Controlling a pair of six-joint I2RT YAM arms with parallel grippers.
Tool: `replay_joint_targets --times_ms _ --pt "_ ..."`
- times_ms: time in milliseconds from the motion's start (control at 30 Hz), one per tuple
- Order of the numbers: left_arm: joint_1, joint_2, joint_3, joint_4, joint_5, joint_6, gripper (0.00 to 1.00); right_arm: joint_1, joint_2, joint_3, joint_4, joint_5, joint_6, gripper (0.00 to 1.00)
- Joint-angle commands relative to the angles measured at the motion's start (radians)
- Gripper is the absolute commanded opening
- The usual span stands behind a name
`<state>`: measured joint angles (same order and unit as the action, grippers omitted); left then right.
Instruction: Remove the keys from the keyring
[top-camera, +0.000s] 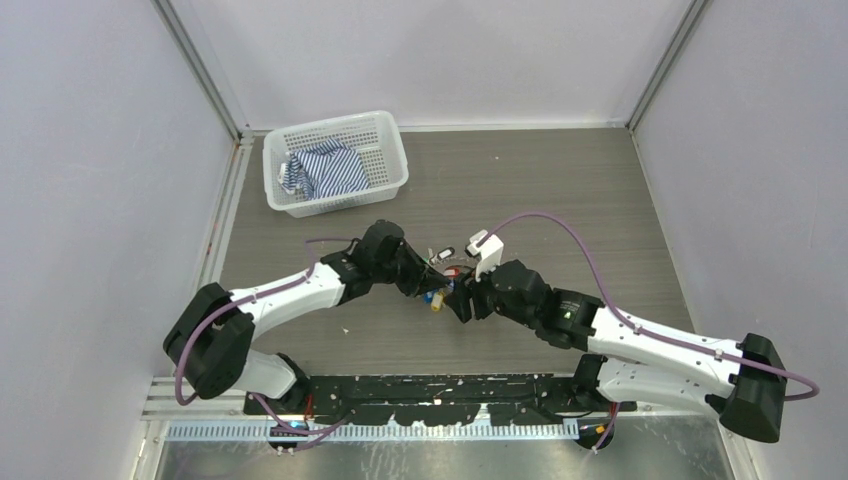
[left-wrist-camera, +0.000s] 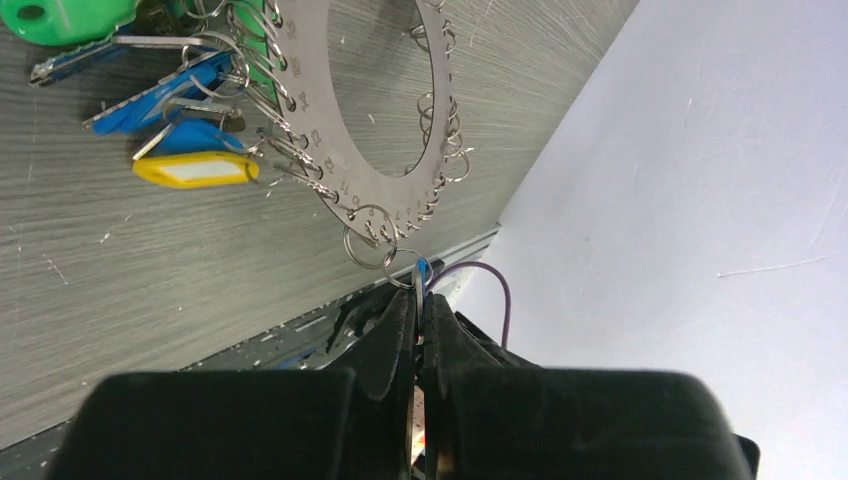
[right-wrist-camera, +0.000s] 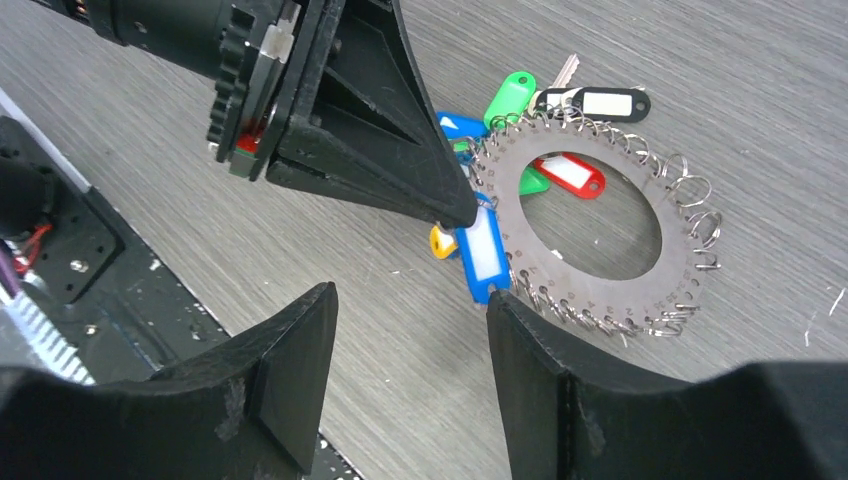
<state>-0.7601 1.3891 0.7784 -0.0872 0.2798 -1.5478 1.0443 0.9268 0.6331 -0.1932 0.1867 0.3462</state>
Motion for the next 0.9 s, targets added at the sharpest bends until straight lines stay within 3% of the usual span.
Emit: replay_joint_targets --times_ms 0,433,867 --pt "0.027 -0.024 -0.013 0.06 0.096 -0.109 0.0 0.027 0.061 0.038 0.063 0.061 -0.11 0.6" --pt "0.064 -0.065 -0.015 0.031 0.141 -0.128 0.0 0.096 0.195 0.122 0.037 0.208 -0.267 0.56" --pt "0.069 -0.08 -0.019 0.041 0.162 -0.138 0.0 0.11 0.292 0.18 0.016 0.287 -0.34 0.39"
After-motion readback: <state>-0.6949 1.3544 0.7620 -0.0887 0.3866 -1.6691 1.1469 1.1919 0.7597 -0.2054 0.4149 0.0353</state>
